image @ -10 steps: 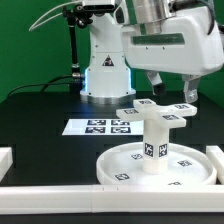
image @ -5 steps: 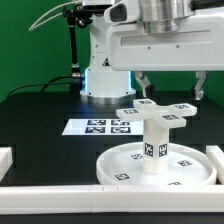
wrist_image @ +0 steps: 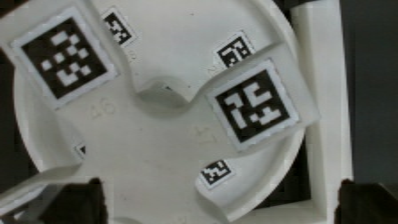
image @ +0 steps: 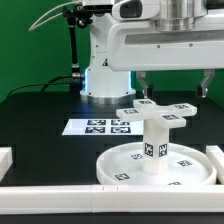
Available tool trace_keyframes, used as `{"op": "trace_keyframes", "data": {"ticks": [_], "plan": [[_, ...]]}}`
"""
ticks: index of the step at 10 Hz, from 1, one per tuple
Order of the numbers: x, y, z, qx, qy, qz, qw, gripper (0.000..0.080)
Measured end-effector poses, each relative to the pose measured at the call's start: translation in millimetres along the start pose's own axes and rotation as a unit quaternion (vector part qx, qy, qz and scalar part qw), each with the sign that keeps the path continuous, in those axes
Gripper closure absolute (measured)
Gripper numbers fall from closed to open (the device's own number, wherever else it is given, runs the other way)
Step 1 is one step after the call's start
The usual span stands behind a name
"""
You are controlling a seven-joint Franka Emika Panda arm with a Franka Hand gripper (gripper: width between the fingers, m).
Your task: Assemble round table
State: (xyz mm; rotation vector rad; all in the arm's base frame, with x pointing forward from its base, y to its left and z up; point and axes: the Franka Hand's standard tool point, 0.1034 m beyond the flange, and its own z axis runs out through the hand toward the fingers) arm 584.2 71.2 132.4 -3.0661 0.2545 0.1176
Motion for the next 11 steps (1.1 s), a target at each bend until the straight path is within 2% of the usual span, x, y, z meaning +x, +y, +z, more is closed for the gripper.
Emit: {"op": "trace_keyframes", "data": {"ticks": [1,3,4,10,11], "plan": [[0.2,0.7,0.0,0.000,0.000,-0.040,0.999,0.0151],[-0.4,4.7,1.6,-0.008,-0.001,-0.164,0.986,0.0151],[0.7,6.8,2.5,-0.016,0.003,-0.234,0.972,0.0151],[1.3,16.6,6.2,-0.023,-0.001,-0.446,0.895,0.0151],[2.2,17.8,5.8,-0.028,-0.002,-0.494,0.869,0.0151]]}}
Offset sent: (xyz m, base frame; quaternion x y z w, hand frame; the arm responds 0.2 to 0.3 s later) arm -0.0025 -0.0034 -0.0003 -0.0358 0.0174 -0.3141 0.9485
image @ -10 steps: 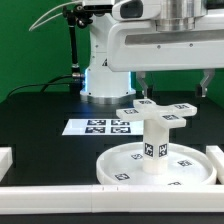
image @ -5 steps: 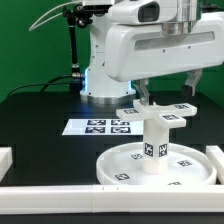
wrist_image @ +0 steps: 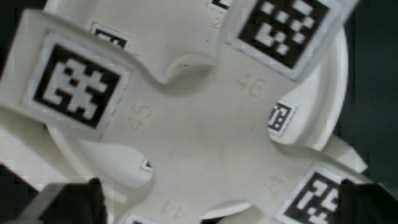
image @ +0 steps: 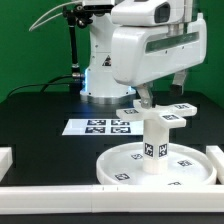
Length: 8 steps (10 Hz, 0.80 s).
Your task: Assemble round table
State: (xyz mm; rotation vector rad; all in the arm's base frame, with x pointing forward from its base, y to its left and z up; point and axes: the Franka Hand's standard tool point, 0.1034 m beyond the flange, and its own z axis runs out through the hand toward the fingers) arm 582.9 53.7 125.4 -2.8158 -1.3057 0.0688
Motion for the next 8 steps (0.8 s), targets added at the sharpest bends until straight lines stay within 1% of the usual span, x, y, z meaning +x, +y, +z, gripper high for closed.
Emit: {"op": "trace_keyframes", "data": {"ticks": [1,2,4,8], "plan": [[-0.7,1.5,-0.3,-0.004,-0.002,-0.054,0.999,0.0151],[-0.1,3.7,-0.4,-0.009,0.002,-0.082,0.997,0.0151],[-3.8,6.1,2.0,-0.008,0.000,-0.094,0.996,0.0151],[-8.2,7.4,8.3,-0.004,-0.004,-0.074,0.997,0.0151]]}}
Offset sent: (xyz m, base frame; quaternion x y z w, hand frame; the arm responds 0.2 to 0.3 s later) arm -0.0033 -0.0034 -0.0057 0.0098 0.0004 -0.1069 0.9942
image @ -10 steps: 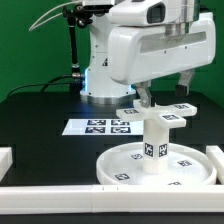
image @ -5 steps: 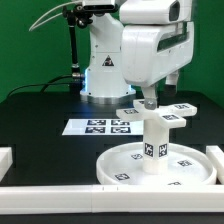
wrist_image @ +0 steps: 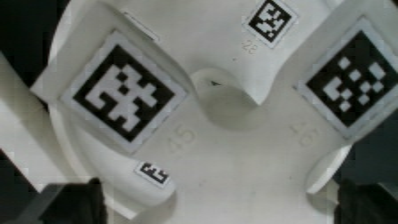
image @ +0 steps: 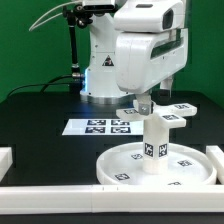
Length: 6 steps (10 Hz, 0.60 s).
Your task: Assemble round table
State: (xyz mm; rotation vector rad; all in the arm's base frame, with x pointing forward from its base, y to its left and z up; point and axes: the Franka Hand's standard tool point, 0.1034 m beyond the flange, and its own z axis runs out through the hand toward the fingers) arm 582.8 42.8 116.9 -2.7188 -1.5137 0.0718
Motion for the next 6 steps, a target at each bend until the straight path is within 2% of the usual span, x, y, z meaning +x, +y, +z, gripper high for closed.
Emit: {"op": "trace_keyframes", "data": {"ticks": [4,6], "plan": [[6.1,-5.9,3.9,0.004,0.000,-0.002,1.000,0.0151],[3.6,-6.7,9.5,0.007,-0.004,-0.002,1.000,0.0151]]}}
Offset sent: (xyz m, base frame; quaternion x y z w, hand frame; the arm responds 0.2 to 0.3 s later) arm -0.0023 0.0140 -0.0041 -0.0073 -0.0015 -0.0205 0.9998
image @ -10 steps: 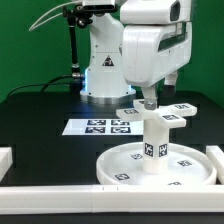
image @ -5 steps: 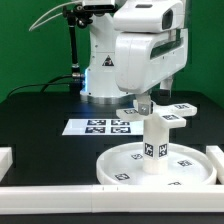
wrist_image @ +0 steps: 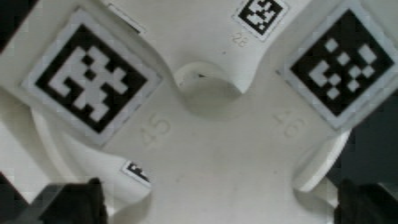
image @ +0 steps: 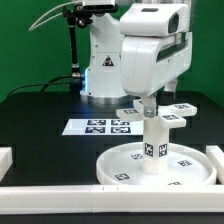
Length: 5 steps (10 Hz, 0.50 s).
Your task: Assemble round table
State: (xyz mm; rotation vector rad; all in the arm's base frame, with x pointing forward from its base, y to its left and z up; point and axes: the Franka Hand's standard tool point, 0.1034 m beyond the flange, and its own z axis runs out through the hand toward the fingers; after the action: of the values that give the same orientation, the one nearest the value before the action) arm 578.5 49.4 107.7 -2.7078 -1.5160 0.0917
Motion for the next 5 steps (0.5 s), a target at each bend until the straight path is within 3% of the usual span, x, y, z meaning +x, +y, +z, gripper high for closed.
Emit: {"op": "trace_keyframes", "data": {"ticks": [5], "plan": [[-3.3,-0.5,3.6,0.002,-0.002,0.003,1.000,0.0151]]}}
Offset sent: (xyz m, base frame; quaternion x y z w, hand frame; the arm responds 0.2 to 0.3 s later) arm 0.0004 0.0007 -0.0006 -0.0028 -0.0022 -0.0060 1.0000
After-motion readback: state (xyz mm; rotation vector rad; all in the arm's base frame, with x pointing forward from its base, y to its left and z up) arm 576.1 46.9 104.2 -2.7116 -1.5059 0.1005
